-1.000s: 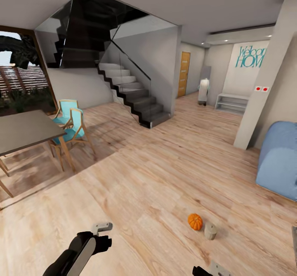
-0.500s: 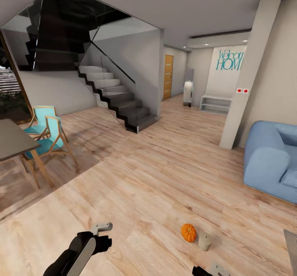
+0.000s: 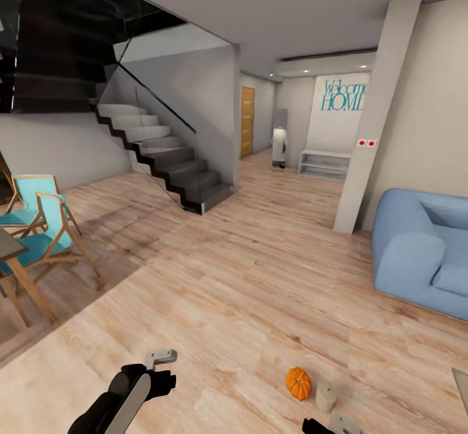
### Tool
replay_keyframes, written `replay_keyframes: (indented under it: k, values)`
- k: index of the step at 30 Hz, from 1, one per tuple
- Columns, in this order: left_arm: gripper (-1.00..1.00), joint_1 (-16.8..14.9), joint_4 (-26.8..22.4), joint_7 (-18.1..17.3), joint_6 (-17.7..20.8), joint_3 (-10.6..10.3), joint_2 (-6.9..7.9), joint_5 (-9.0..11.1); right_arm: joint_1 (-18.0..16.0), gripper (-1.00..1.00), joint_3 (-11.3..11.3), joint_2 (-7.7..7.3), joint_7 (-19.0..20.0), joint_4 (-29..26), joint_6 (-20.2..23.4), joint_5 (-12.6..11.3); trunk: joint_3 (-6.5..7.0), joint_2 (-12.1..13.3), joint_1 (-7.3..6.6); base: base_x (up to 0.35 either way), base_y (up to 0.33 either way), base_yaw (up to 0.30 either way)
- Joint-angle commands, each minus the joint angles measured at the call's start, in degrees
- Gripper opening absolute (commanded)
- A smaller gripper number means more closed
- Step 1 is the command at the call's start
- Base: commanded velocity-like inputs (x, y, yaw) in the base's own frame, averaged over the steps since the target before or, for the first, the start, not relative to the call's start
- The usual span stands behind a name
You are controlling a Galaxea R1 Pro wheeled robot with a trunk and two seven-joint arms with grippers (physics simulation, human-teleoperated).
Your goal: Place each of the two pumpkins and all three candles from the living room inside a cabinet in the living room (use any cabinet), then make sure every cabinet is closed, and position the cauldron so it is next to a table in the living room.
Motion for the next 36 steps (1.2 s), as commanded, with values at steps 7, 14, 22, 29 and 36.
replay_keyframes:
  k: [7,14,22,29,36]
  values:
    - [1.00,-0.03,-0.07,0.57,0.06,-0.21,0.08,0.60,-0.05,1.00,0.27,-0.07,-0.46,-0.13,0.24,-0.18,-0.14,-0.05,0.04,0.304,0.192,-0.157]
    - [1.00,-0.03,-0.06,0.57,0.06,-0.21,0.09,0.60,-0.05,1.00,0.27,-0.07,-0.46,-0.13,0.24,-0.19,-0.43,-0.05,0.04,0.280,0.071,-0.257]
    - [1.00,-0.04,-0.07,0.57,0.06,-0.21,0.08,0.60,-0.05,1.00,0.27,-0.04,-0.46,-0.13,0.25,-0.13,-0.85,-0.05,0.04,0.246,-0.012,-0.236]
    - [1.00,-0.03,-0.07,0.57,0.06,-0.21,0.09,0.60,-0.05,1.00,0.29,-0.01,-0.46,-0.13,0.24,-0.02,-0.97,-0.05,0.04,0.248,-0.028,-0.043]
    - [1.00,-0.03,-0.07,0.57,0.06,-0.21,0.09,0.60,-0.05,1.00,0.33,-0.02,-0.46,-0.13,0.24,-0.01,-0.97,-0.05,0.04,0.238,-0.043,-0.002]
